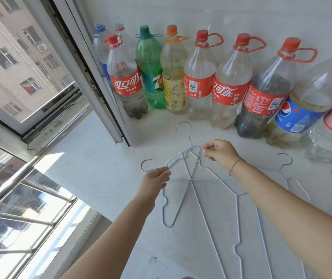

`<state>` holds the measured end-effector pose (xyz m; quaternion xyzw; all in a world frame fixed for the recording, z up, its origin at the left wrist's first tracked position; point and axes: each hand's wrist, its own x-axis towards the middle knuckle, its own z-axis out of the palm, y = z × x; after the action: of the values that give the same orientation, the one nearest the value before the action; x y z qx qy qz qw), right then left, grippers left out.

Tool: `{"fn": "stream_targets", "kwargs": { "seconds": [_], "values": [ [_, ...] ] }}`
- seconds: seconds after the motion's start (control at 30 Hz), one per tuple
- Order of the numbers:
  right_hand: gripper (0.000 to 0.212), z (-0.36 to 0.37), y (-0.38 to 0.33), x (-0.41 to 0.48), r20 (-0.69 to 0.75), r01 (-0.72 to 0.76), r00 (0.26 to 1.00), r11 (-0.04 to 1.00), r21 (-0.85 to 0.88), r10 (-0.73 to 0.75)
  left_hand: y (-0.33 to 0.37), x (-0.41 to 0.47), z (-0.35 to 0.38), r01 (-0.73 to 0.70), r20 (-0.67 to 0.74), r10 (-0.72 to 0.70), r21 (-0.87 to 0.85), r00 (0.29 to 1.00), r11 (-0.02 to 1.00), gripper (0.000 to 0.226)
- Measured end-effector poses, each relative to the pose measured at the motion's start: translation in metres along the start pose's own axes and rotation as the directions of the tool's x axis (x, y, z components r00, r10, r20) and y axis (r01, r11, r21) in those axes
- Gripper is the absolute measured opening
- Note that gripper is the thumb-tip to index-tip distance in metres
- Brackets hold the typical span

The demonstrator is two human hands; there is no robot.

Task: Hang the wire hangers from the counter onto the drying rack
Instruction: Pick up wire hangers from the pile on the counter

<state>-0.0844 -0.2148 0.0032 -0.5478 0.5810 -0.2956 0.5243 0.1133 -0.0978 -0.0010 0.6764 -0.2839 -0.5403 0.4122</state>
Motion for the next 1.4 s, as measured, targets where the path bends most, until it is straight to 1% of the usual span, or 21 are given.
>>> {"fn": "stream_targets", "kwargs": {
  "seconds": [0.1, 0.23, 0.3, 0.37, 0.43, 0.5, 0.57, 0.63, 0.73, 0.83, 0.93, 1.0, 1.07, 1.17, 1.2, 1.23, 1.3, 1.4],
  "values": [
    [0.014, 0.018, -0.018, -0.032, 0.142, -0.052, 0.990, 0.977, 0.206, 0.023, 0.015, -0.007, 0.011, 0.004, 0.075, 0.006, -0.124, 0.997, 0.992, 0.015],
    [0.016, 0.050, -0.023, -0.062, 0.322, -0.179, 0.945, 0.906, 0.384, 0.050, 0.026, -0.014, 0.008, 0.044, 0.163, 0.015, -0.352, 0.987, 0.935, 0.020],
    [0.016, 0.062, -0.024, -0.070, 0.389, -0.226, 0.920, 0.876, 0.427, 0.048, 0.028, -0.017, -0.003, 0.052, 0.142, 0.010, -0.422, 0.990, 0.905, 0.019],
    [0.016, 0.071, -0.022, -0.073, 0.406, -0.231, 0.912, 0.889, 0.394, 0.057, 0.027, -0.023, -0.016, 0.038, 0.096, 0.004, -0.433, 0.995, 0.901, 0.018],
    [0.013, 0.080, -0.018, -0.071, 0.368, -0.210, 0.926, 0.928, 0.309, 0.087, 0.023, -0.029, -0.033, 0.019, 0.036, -0.005, -0.414, 0.999, 0.910, 0.018],
    [0.009, 0.091, -0.009, -0.068, 0.301, -0.219, 0.941, 0.955, 0.202, 0.152, 0.019, -0.035, -0.051, 0.012, -0.014, -0.019, -0.401, 1.000, 0.916, 0.018],
    [0.011, 0.107, 0.003, -0.064, 0.236, -0.240, 0.947, 0.967, 0.079, 0.216, 0.014, -0.042, -0.070, 0.003, -0.057, -0.027, -0.390, 0.998, 0.921, 0.016],
    [0.017, 0.125, 0.016, -0.058, 0.172, -0.238, 0.954, 0.969, -0.060, 0.245, 0.009, -0.048, -0.087, -0.012, -0.095, -0.027, -0.385, 0.995, 0.923, 0.015],
    [0.026, 0.148, 0.033, -0.047, 0.042, -0.218, 0.971, 0.940, -0.263, 0.237, 0.003, -0.060, -0.109, -0.032, -0.141, -0.021, -0.364, 0.990, 0.931, 0.017],
    [0.027, 0.161, 0.036, -0.046, -0.072, -0.235, 0.972, 0.903, -0.359, 0.224, -0.005, -0.071, -0.129, -0.043, -0.183, -0.024, -0.352, 0.983, 0.935, 0.015],
    [0.030, 0.169, 0.035, -0.047, -0.142, -0.272, 0.962, 0.850, -0.450, 0.233, -0.013, -0.080, -0.143, -0.039, -0.205, -0.037, -0.357, 0.978, 0.933, 0.014],
    [0.030, 0.173, 0.032, -0.047, -0.170, -0.302, 0.953, 0.836, -0.458, 0.252, -0.018, -0.084, -0.150, -0.034, -0.213, -0.047, -0.363, 0.976, 0.931, 0.014],
    [0.029, 0.173, 0.033, -0.045, -0.174, -0.299, 0.954, 0.834, -0.463, 0.245, -0.020, -0.088, -0.154, -0.032, -0.219, -0.053, -0.369, 0.974, 0.929, 0.014],
    [0.035, 0.168, 0.048, -0.031, -0.131, -0.323, 0.946, 0.843, -0.430, 0.296, -0.024, -0.093, -0.156, -0.023, -0.226, -0.069, -0.380, 0.972, 0.925, 0.014],
    [0.035, 0.165, 0.056, -0.025, -0.114, -0.338, 0.941, 0.853, -0.398, 0.319, -0.024, -0.095, -0.156, -0.023, -0.226, -0.070, -0.384, 0.972, 0.923, 0.014],
    [0.030, 0.161, 0.055, -0.027, -0.100, -0.335, 0.942, 0.870, -0.362, 0.321, -0.025, -0.097, -0.156, -0.025, -0.225, -0.067, -0.385, 0.972, 0.923, 0.015],
    [0.016, 0.152, 0.039, -0.045, -0.064, -0.298, 0.955, 0.917, -0.266, 0.291, -0.027, -0.101, -0.155, -0.030, -0.227, -0.062, -0.381, 0.972, 0.924, 0.015],
    [0.011, 0.135, 0.026, -0.063, -0.006, -0.237, 0.971, 0.967, -0.092, 0.237, -0.027, -0.111, -0.151, -0.040, -0.237, -0.052, -0.370, 0.970, 0.928, 0.015]
  ]
}}
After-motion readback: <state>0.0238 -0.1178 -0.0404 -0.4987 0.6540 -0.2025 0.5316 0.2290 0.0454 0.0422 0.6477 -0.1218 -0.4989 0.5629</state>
